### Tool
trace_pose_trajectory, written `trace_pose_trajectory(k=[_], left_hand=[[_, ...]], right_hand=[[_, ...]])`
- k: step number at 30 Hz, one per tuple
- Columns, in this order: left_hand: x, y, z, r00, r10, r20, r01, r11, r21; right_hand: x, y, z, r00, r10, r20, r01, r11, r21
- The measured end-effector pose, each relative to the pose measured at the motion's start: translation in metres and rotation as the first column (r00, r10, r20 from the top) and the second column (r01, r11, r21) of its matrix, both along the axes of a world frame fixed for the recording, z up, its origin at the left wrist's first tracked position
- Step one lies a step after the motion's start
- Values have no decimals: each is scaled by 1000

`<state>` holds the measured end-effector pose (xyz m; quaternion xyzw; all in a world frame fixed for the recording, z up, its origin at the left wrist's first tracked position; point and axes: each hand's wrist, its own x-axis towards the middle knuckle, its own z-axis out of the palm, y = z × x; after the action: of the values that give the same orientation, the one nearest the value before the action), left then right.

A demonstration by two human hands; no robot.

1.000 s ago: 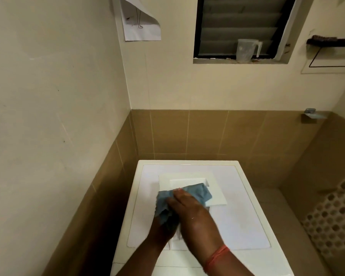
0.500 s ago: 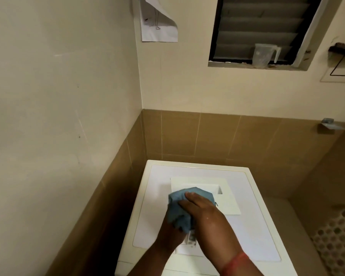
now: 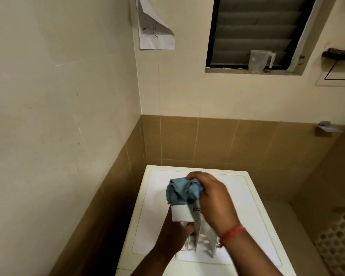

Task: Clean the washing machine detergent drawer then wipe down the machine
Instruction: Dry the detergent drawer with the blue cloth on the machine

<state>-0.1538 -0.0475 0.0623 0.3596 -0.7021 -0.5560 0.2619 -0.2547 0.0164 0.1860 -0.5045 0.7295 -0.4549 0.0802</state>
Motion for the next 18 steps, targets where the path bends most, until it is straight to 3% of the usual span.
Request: trace_pose_trajectory(k=[2,4,6,10,14,16,18], left_hand=[[-3,-5,-6,997,-6,-79,7,1000,6],[-4,-8,-10,994,31,-102,-28,999,23],[-3,-8,-13,994,59,-90,-55,998,43],[-1,-6,-10,993,46,-108,-39,997,67],[2,-5,-6,995,14,-96,5,981,193],[4,-2,-2,1000,17,-20,-13,982,186],[2,-3,-2,998,46,49,-53,989,140]], right_hand=[[-13,22,15,936,-9,352,70,985,-160],[-26,40,27,766,19,642,136,972,-191],[-42,52,27,685,-31,728,158,982,-107],[-61,55,30,697,-82,712,81,996,35],[-62,42,49,687,101,719,-231,969,85],[-62,26,46,847,96,524,-261,932,251],[-62,7,37,985,85,148,-144,881,451]])
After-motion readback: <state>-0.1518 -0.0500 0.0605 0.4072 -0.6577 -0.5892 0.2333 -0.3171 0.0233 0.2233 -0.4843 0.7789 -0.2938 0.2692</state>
